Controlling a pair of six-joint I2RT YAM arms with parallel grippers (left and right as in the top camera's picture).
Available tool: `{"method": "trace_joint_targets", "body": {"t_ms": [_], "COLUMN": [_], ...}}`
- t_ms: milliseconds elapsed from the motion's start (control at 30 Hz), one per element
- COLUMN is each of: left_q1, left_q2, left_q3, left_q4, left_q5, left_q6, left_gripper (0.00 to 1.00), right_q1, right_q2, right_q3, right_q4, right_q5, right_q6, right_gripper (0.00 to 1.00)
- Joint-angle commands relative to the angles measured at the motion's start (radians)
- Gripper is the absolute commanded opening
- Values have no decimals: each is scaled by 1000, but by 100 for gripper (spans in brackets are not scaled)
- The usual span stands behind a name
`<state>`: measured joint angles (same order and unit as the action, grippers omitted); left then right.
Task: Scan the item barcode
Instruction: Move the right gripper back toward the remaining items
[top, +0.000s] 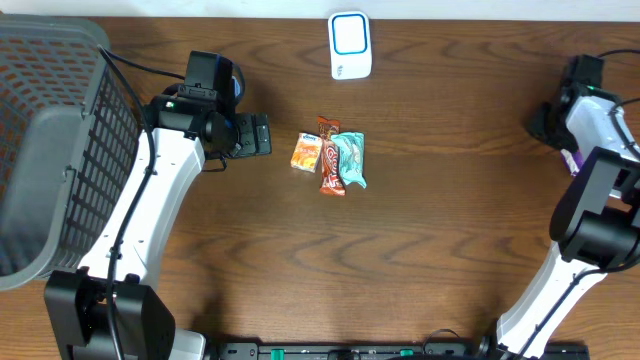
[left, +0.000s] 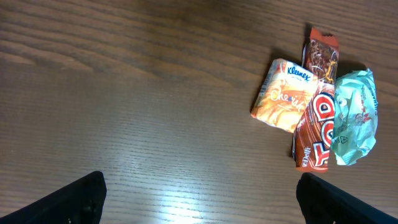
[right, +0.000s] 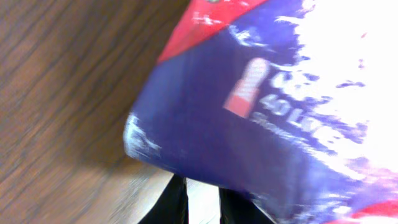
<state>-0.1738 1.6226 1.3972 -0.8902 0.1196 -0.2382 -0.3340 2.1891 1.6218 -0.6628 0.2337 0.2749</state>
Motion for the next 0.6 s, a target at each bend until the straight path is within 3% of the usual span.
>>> {"method": "trace_joint_targets", "body": {"t_ms": [0, 300, 500, 567], "left_q1": [2, 2, 2, 2], "left_q2": [-8, -8, -8, -8], "left_q3": [-4, -4, -4, -4], "left_q4": [-3, -3, -3, -3], "left_q5": [-16, -16, -16, -16], "left_q6": [5, 5, 5, 5], "left_gripper": [98, 98, 98, 98], "right_q1": [-19, -16, 7, 21], "right_q2": [0, -81, -176, -196], "right_q3": [1, 25, 27, 27], "right_q4": [29, 62, 46, 20], "right_q5": [27, 14, -224, -379], "right_q6": [-79, -111, -116, -116], "right_gripper": [15, 33, 40, 57]}}
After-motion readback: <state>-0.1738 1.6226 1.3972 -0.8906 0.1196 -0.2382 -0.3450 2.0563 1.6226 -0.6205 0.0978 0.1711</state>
